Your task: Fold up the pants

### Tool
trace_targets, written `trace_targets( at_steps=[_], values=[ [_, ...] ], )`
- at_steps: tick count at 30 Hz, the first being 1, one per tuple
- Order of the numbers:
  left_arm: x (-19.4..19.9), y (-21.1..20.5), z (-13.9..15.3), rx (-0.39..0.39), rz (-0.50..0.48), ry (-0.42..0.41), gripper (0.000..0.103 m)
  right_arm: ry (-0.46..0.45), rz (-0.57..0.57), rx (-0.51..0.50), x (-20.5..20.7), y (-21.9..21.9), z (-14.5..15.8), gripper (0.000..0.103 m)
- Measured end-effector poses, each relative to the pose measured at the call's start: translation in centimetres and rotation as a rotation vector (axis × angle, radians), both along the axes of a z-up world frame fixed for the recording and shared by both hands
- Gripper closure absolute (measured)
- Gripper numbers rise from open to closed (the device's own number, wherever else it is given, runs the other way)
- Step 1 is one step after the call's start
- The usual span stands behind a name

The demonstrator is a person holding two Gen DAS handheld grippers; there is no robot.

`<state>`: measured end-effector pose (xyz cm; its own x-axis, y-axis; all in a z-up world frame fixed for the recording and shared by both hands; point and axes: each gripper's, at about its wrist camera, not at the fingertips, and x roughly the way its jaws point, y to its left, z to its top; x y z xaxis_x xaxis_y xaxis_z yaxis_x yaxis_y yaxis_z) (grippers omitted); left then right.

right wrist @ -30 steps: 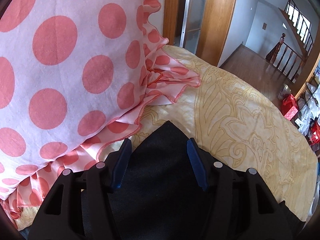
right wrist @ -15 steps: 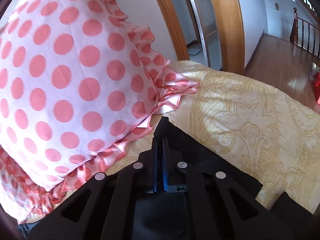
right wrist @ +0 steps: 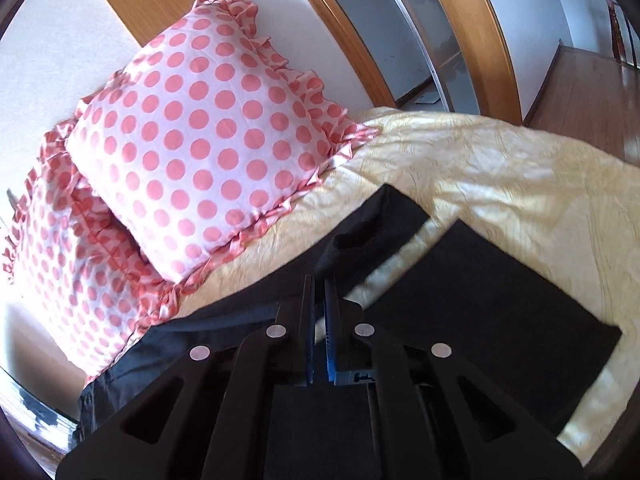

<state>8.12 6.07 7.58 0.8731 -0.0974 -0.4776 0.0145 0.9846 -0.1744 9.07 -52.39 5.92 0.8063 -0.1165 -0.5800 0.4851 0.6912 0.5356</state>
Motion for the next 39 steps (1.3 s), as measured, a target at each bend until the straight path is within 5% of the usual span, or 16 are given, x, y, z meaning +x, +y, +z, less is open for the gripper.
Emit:
trace_targets(
  at_steps=[10, 12, 13, 14, 16, 25, 30, 34, 39],
  values=[
    [-2.2, -0.6, 0.4, -0.006, -0.028, -0.008, 0.002, 0.055, 0.035, 0.237, -4.5, 0.2, -4.6, 0.094],
    [-2.7, -0.7, 0.5, 0.011, -0.022, -0.020, 0.002, 0.047, 0.032, 0.282, -4.6, 0.0, -5.0, 0.086],
    [-2.9, -0.7, 0.6, 0.020, -0.015, -0.027, 0.002, 0.047, 0.028, 0.296, -4.6, -0.1, -5.0, 0.073],
    [-3.1, -0.7, 0.7, 0.025, -0.008, -0.036, 0.002, 0.047, 0.018, 0.308, -4.7, -0.2, -5.1, 0.050],
    [-3.5, -0.6, 0.8, 0.032, 0.006, -0.052, 0.002, 0.024, 0.008, 0.326, -5.0, -0.2, -5.1, 0.041],
    [-3.4, -0.3, 0.7, 0.028, 0.016, -0.045, 0.002, 0.012, -0.068, 0.369, -4.5, -0.5, -5.4, 0.044],
    [-3.2, -0.1, 0.4, 0.031, 0.038, -0.047, 0.002, -0.012, -0.120, 0.373, -3.8, -0.8, -6.0, 0.063],
    [-3.1, 0.6, 0.3, 0.009, 0.042, -0.052, 0.002, -0.037, -0.124, 0.357, -2.9, -1.6, -6.6, 0.095],
    [-3.3, 1.4, 0.5, 0.011, 0.066, -0.103, 0.002, -0.148, -0.100, 0.262, -5.1, -2.0, -4.0, 0.096]
  ],
)
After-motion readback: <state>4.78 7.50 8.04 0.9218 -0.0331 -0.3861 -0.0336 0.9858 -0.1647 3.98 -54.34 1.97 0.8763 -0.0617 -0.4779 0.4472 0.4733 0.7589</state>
